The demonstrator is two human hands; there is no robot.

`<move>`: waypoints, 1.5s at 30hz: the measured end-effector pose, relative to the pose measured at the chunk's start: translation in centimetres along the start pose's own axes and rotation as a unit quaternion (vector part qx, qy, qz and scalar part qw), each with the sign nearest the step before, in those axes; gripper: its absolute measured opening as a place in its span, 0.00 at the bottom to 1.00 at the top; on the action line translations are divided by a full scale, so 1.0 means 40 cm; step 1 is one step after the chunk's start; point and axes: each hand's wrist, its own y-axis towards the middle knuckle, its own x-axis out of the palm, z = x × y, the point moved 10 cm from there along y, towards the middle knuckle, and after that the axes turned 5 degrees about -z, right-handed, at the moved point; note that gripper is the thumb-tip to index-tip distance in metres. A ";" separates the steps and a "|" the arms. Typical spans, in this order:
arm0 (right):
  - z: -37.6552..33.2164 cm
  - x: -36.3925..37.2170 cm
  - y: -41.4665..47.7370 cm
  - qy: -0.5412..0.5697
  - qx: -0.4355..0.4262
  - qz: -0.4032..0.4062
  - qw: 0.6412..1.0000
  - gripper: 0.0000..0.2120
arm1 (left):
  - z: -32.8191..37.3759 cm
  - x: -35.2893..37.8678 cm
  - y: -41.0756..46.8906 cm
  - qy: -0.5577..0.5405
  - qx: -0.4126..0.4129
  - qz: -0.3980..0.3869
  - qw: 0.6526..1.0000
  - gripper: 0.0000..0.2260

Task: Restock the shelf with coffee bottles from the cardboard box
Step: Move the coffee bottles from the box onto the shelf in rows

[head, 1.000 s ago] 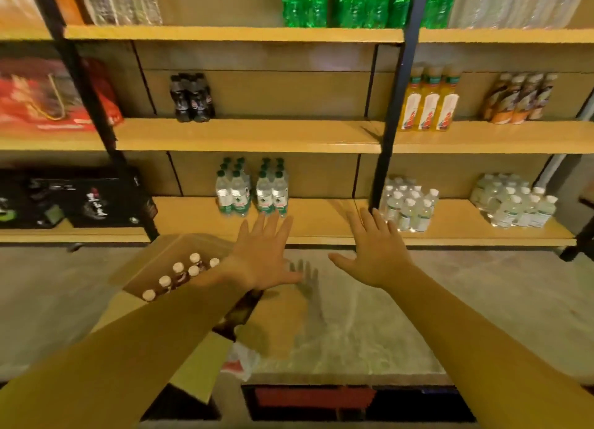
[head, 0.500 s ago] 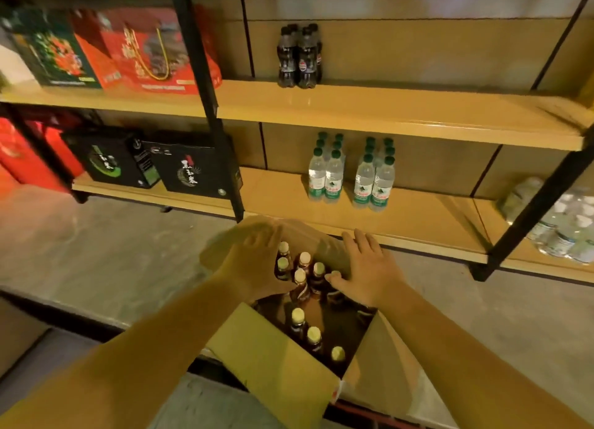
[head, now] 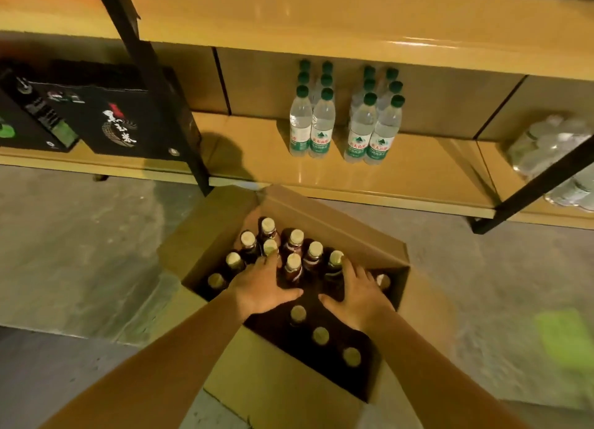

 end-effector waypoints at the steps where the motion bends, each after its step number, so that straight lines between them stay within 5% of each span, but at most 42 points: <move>1: 0.014 0.015 0.012 0.020 0.016 -0.009 1.000 0.48 | -0.010 0.014 0.023 -0.014 0.000 -0.015 1.000 0.49; 6: 0.073 0.074 0.070 0.131 0.083 -0.031 0.987 0.48 | -0.067 0.134 0.174 -0.088 0.000 -0.095 0.992 0.50; 9: 0.101 0.100 0.105 0.196 0.116 -0.028 0.973 0.47 | -0.071 0.164 0.220 -0.148 -0.009 -0.111 0.983 0.42; 15: 0.121 0.129 0.208 0.258 0.120 0.006 0.958 0.38 | -0.090 0.173 0.305 -0.222 0.001 -0.033 0.974 0.32; 21: 0.143 0.165 0.244 0.341 0.124 0.067 0.930 0.30 | -0.069 0.173 0.334 -0.185 0.039 0.031 0.981 0.25; 27: 0.136 0.153 0.245 0.352 0.093 0.087 0.927 0.23 | -0.073 0.185 0.331 -0.227 0.049 -0.010 0.973 0.30; 41: -0.011 -0.096 0.029 0.389 -0.025 0.123 0.913 0.26 | 0.033 -0.050 0.145 -0.241 0.168 -0.019 0.956 0.24; 45: -0.034 -0.198 -0.063 0.396 -0.061 0.154 0.903 0.24 | 0.109 -0.130 0.082 -0.260 0.189 -0.003 0.947 0.36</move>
